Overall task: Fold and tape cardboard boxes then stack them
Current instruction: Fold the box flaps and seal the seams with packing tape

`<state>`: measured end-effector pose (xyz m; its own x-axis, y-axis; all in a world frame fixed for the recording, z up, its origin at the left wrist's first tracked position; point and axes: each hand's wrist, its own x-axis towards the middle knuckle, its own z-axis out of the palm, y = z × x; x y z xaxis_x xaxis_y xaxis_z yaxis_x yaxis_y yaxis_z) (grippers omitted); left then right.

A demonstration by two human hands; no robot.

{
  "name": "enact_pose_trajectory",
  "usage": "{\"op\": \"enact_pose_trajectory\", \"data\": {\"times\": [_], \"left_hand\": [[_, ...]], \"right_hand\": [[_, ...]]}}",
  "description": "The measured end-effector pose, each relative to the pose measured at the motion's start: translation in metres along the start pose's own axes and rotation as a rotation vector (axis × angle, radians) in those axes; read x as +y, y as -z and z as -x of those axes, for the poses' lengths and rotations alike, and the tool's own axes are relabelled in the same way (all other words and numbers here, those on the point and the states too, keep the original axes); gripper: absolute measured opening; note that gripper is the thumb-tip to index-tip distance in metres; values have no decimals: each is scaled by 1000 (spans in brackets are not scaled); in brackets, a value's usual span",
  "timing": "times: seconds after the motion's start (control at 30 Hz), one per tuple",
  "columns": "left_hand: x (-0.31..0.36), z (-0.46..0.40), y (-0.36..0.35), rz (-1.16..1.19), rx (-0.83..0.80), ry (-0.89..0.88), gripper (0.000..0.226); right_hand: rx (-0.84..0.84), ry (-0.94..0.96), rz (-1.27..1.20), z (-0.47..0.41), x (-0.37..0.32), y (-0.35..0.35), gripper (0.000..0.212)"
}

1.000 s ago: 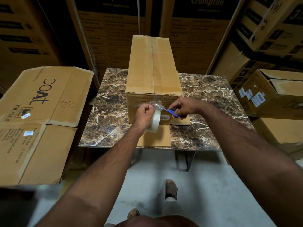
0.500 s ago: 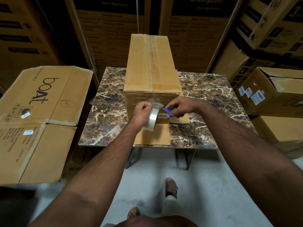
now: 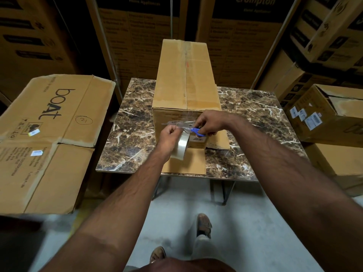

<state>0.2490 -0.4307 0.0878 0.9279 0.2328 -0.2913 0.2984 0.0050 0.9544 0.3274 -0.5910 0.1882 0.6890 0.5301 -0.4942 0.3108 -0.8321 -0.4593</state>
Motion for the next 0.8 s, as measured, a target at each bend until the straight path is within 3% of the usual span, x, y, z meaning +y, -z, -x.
{"op": "enact_pose_trajectory", "data": {"times": [0.2,0.37,0.5,0.6,0.67,0.8], "left_hand": [[-5,-1,5,-39,3,-19,11],[-12,-1,10,-71,31,-2,14],[-17,6,8,-91,-56,-20,10],[-17,14,-4,-59,-207,-84,13],[-16,17,-11,-54,-275,-125,17],[-21,19,-13,-61,-299,-140,12]], "right_hand": [[12,-6,22,2,4,-11,10],[96,-27,-23,17,12,-32,17],[411,95,-106,28,2,-63,26],[686,123,-29,33,-2,-93,38],[761,104,5,32,0,-103,36],[793,3,-169,32,5,-110,31]]}}
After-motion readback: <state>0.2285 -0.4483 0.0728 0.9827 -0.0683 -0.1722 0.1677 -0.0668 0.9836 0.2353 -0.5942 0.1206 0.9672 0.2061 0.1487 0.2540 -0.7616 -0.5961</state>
